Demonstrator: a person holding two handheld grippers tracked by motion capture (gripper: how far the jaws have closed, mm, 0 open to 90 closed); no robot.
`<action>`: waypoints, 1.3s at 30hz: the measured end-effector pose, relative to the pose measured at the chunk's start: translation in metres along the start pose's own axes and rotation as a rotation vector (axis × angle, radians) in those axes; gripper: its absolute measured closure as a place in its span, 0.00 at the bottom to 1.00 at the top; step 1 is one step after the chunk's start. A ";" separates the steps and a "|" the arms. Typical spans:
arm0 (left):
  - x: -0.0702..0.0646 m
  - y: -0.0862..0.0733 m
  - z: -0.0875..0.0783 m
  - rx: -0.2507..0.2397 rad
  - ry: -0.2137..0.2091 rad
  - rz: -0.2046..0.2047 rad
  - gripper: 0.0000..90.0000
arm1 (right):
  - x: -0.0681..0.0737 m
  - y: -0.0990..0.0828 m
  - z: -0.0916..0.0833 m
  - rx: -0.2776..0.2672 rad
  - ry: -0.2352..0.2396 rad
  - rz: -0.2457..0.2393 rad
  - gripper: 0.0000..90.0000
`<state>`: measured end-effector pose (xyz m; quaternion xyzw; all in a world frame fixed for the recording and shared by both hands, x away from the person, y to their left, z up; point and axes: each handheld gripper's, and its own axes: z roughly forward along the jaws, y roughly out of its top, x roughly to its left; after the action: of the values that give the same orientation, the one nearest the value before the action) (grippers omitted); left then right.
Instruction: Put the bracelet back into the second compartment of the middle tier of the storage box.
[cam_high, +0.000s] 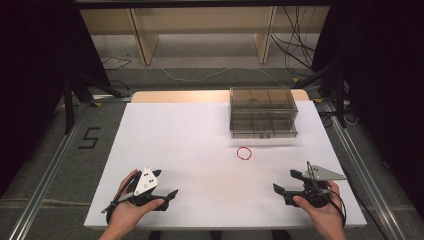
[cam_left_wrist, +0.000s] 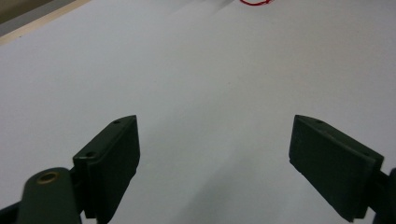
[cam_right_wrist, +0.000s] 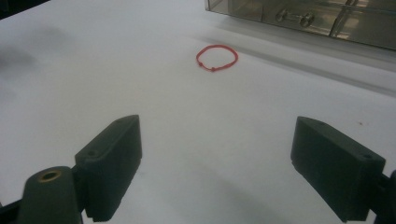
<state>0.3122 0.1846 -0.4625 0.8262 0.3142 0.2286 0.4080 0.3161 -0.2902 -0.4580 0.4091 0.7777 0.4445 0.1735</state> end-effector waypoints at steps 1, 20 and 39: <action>0.000 0.000 0.000 0.000 0.000 0.000 0.18 | 0.001 0.000 0.000 0.006 -0.001 0.005 0.19; 0.001 0.000 0.002 -0.002 0.012 -0.008 0.18 | 0.004 0.023 0.018 0.009 -0.018 -0.037 0.38; 0.000 -0.001 0.005 0.006 0.006 -0.009 0.18 | 0.004 0.061 0.099 0.149 -0.085 -0.032 0.52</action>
<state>0.3145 0.1820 -0.4655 0.8252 0.3197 0.2283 0.4058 0.4059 -0.2160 -0.4607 0.4269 0.8069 0.3651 0.1825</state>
